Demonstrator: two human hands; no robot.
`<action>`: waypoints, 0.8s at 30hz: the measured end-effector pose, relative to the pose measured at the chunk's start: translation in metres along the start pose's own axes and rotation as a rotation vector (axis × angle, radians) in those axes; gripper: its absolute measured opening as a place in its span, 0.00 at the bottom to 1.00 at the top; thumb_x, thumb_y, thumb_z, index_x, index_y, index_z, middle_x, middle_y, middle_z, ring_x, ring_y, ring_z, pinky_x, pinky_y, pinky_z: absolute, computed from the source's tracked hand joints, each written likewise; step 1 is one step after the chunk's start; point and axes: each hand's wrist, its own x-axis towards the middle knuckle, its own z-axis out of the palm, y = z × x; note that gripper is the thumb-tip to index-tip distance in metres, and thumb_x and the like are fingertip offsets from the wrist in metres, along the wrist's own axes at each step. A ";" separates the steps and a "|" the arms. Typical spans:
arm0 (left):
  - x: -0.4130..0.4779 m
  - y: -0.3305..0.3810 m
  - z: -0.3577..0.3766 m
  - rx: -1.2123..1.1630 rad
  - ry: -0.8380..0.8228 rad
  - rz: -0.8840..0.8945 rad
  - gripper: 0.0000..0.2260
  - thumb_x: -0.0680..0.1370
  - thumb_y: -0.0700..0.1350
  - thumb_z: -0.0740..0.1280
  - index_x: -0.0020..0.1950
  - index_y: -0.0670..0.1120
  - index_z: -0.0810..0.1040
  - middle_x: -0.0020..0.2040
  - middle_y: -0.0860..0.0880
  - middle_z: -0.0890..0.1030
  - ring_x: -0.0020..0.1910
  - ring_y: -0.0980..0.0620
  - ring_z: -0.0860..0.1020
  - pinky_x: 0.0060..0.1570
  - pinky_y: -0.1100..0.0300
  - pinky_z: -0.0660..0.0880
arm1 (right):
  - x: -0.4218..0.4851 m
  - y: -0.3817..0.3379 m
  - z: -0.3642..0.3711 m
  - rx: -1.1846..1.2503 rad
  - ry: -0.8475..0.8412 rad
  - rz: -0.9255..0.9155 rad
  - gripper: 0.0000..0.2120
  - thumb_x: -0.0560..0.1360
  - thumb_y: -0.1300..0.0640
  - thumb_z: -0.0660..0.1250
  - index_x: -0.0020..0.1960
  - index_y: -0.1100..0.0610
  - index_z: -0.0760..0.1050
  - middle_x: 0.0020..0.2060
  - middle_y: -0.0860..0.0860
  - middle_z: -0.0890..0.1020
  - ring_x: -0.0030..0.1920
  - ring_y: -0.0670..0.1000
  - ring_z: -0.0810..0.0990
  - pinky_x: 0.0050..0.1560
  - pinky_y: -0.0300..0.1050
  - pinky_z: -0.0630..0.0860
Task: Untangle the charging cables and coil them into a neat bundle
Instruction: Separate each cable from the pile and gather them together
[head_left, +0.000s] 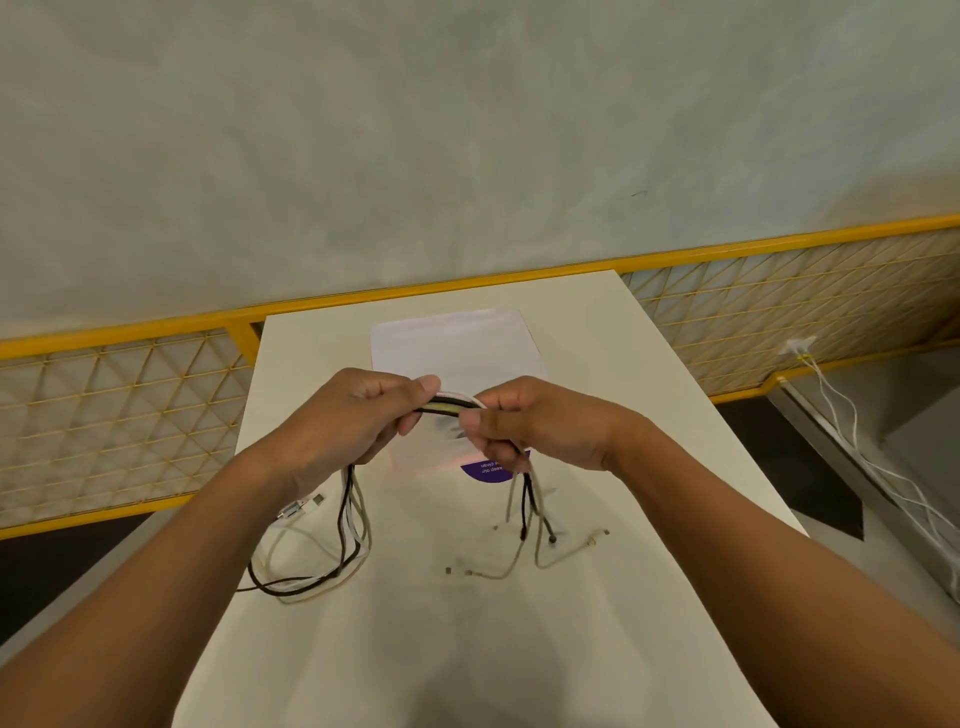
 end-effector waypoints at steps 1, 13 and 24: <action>0.000 -0.001 -0.001 0.006 0.001 -0.009 0.23 0.75 0.61 0.65 0.36 0.40 0.77 0.25 0.51 0.62 0.26 0.52 0.56 0.26 0.64 0.57 | -0.002 0.003 -0.002 0.036 0.011 -0.006 0.16 0.83 0.49 0.63 0.40 0.57 0.75 0.30 0.50 0.71 0.33 0.52 0.68 0.40 0.47 0.69; -0.001 -0.008 -0.002 0.151 -0.018 -0.044 0.22 0.79 0.58 0.64 0.30 0.47 0.75 0.25 0.51 0.63 0.26 0.54 0.59 0.26 0.67 0.60 | -0.020 0.023 -0.035 0.066 0.169 0.058 0.09 0.81 0.56 0.66 0.53 0.58 0.84 0.30 0.48 0.73 0.34 0.52 0.65 0.33 0.43 0.65; 0.004 -0.004 0.007 0.181 -0.044 -0.025 0.22 0.79 0.59 0.63 0.31 0.48 0.78 0.23 0.53 0.65 0.24 0.56 0.61 0.29 0.62 0.60 | -0.006 0.008 -0.021 0.039 0.193 -0.053 0.12 0.79 0.57 0.69 0.60 0.57 0.83 0.31 0.51 0.79 0.30 0.49 0.66 0.30 0.40 0.64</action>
